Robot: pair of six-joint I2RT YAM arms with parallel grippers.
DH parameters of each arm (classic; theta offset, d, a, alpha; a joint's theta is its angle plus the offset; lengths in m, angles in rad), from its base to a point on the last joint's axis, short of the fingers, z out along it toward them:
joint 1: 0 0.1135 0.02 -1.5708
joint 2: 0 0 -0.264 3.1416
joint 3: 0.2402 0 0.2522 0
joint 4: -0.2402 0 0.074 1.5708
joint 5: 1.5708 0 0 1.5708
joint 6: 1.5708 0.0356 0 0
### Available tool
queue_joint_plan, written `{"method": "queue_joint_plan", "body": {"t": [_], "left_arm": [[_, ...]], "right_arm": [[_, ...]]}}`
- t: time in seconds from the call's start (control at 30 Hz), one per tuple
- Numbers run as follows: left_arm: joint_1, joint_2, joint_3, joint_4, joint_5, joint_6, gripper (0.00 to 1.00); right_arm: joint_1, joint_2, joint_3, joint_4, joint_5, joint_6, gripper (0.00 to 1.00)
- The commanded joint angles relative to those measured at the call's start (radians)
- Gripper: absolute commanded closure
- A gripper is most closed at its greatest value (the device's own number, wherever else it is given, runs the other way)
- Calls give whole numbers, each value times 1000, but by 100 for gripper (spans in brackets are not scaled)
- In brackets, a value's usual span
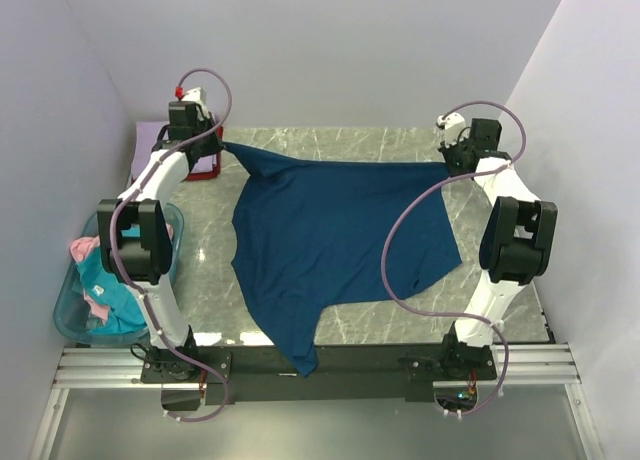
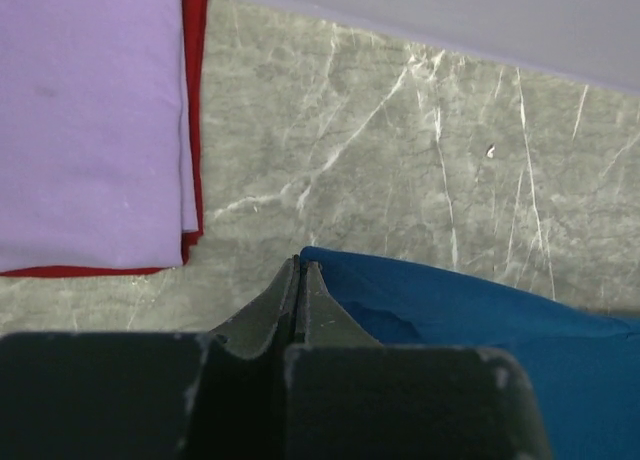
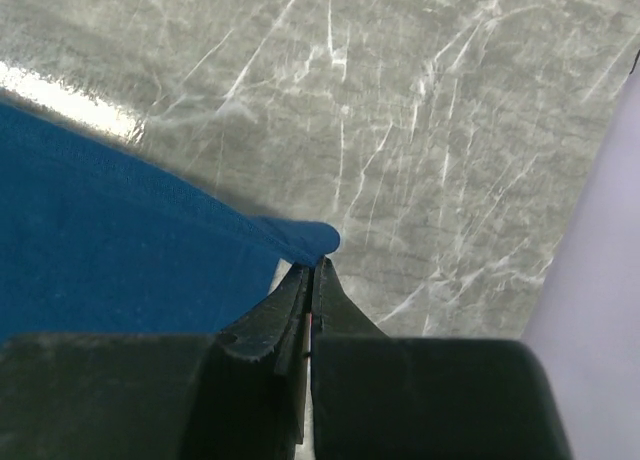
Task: Fold and stack the t-shirts
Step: Flatten the tshirt out, then fold the tshirt
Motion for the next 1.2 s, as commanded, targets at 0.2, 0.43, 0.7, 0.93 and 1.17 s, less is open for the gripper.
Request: {"method": "queue_joint_plan", "body": {"t": [0.2, 0.43, 0.7, 0.93, 1.17], "left_arm": [[-50, 3, -41, -57, 16, -40, 100], [-90, 97, -93, -95, 102, -91, 100], [-95, 245, -30, -186, 29, -89, 100], [-56, 277, -13, -198, -106, -92, 100], [10, 274, 109, -225, -126, -66, 100]], "right_arm": [[6, 6, 70, -78, 49, -12, 100], [10, 20, 75, -106, 54, -17, 100], [29, 46, 98, -150, 62, -26, 100], [41, 71, 127, -168, 77, -24, 100], [63, 98, 170, -173, 91, -12, 100]]}}
